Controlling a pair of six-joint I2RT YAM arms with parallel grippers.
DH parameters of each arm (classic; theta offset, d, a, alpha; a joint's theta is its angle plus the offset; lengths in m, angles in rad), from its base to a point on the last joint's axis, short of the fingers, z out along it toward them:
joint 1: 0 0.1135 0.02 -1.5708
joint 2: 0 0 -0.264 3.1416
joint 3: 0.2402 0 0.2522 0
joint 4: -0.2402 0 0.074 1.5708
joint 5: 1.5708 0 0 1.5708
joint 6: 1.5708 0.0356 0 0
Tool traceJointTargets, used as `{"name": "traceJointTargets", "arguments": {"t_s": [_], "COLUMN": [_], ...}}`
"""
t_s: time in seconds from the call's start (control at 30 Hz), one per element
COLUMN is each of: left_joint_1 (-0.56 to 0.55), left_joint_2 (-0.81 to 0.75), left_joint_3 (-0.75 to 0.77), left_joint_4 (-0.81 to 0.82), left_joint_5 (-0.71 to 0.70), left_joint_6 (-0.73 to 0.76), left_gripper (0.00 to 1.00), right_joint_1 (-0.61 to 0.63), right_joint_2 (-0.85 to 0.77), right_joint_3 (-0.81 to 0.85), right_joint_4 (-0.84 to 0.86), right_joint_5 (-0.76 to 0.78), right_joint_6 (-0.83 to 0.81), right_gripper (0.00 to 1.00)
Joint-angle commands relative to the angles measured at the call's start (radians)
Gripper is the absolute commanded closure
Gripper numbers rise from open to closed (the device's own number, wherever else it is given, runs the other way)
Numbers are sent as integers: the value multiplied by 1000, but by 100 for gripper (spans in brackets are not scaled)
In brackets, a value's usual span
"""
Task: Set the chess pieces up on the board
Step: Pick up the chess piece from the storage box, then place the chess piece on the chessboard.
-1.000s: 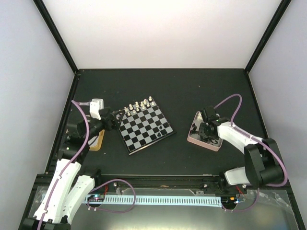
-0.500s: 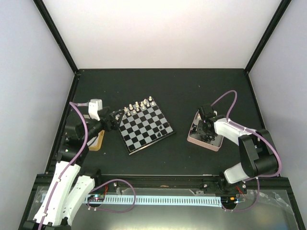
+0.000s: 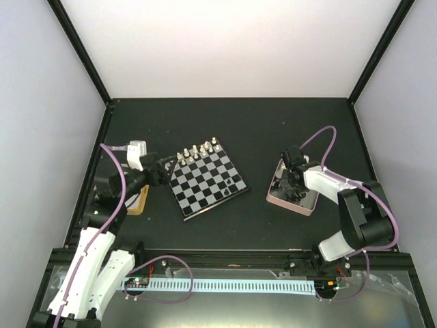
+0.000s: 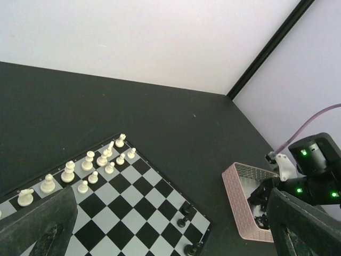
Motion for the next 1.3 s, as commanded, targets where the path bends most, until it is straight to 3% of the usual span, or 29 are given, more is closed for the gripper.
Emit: {"name": "traceJointTargets", "arguments": {"t_s": [0.0, 0.17, 0.53, 0.93, 1.03, 1.27], "left_joint_1": [-8, -7, -7, -7, -7, -7], "left_joint_2": [12, 22, 24, -9, -28, -72], "left_joint_3": [38, 42, 44, 69, 71, 63], "left_joint_4": [28, 33, 31, -20, -33, -53], "left_joint_5": [-17, -17, -20, 5, 19, 25], "left_joint_6": [-12, -15, -11, -29, -38, -19], "left_gripper": [1, 1, 1, 1, 1, 1], "right_joint_1": [-5, -6, -6, -3, 38, 273], "right_joint_2": [-1, 12, 16, -257, -304, -248], "right_joint_3": [30, 41, 39, 28, 32, 137], "right_joint_4": [24, 21, 29, 43, 44, 19], "right_joint_5": [38, 34, -26, -341, -389, -262], "right_joint_6": [-3, -8, -8, 9, 16, 65], "right_gripper": [75, 76, 97, 97, 97, 96]}}
